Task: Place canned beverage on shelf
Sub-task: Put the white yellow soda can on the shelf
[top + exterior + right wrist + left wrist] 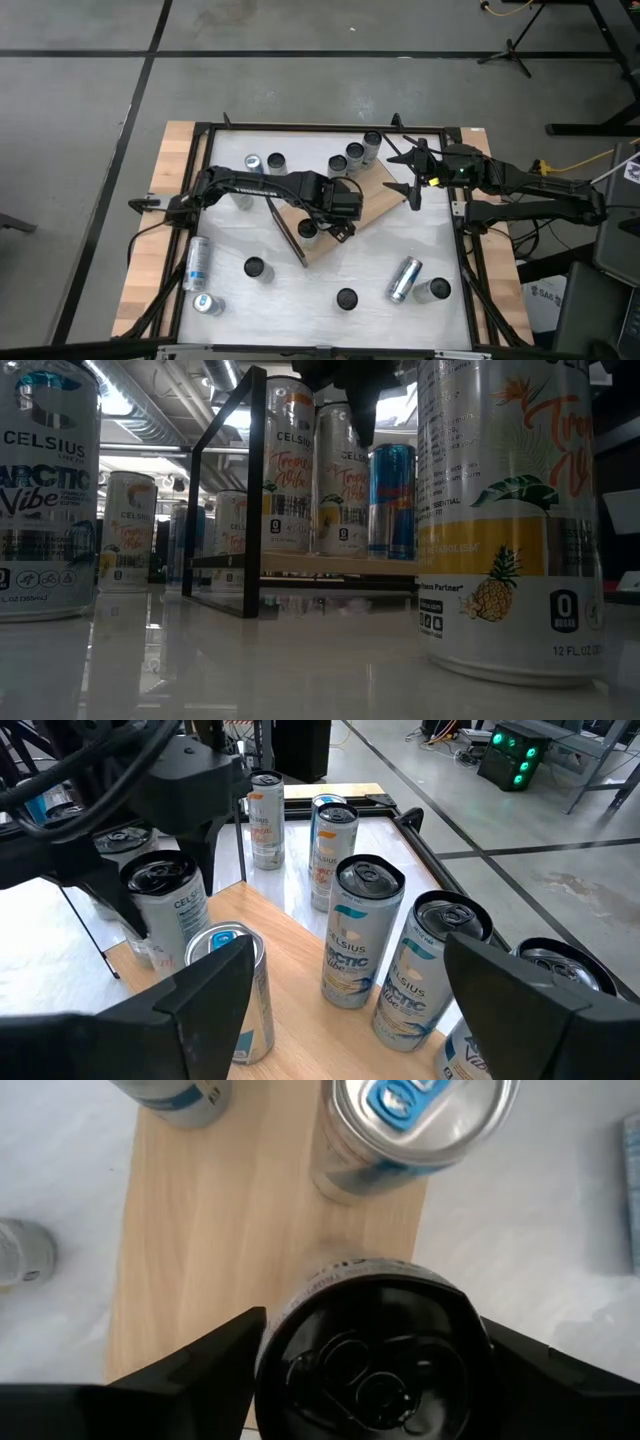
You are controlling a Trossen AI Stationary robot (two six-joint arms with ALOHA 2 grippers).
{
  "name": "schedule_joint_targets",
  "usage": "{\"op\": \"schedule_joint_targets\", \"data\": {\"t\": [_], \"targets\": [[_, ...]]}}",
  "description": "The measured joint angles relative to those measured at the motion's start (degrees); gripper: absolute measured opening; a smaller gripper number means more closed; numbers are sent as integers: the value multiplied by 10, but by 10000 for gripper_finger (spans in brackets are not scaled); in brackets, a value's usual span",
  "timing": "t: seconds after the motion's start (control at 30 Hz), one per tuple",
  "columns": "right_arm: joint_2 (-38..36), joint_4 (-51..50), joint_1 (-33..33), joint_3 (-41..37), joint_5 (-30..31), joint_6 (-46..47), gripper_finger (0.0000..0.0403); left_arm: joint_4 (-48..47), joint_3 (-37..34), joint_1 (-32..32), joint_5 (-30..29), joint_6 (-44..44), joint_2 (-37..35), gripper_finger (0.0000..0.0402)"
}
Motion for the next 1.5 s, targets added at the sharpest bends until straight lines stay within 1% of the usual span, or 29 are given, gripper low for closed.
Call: {"op": "schedule_joint_targets", "data": {"t": [0.13, 0.63, 0.77, 1.0, 1.1, 1.33, 1.5], "targets": [[0, 0, 0, 0, 0, 0, 317, 0, 0, 0, 14, -1, 0, 295], [0, 0, 0, 0, 0, 0, 317, 0, 0, 0, 15, 0, 0, 296], [0, 0, 0, 0, 0, 0, 317, 0, 0, 0, 15, 10, 0, 308], [0, 0, 0, 0, 0, 0, 317, 0, 0, 0, 15, 10, 0, 354], [0, 0, 0, 0, 0, 0, 317, 1, 0, 1, 15, 10, 0, 367], [0, 0, 0, 0, 0, 0, 317, 2, 0, 13, 16, 11, -8, 367], [0, 0, 0, 0, 0, 0, 317, 2, 0, 22, 33, 14, -24, 365]]}}
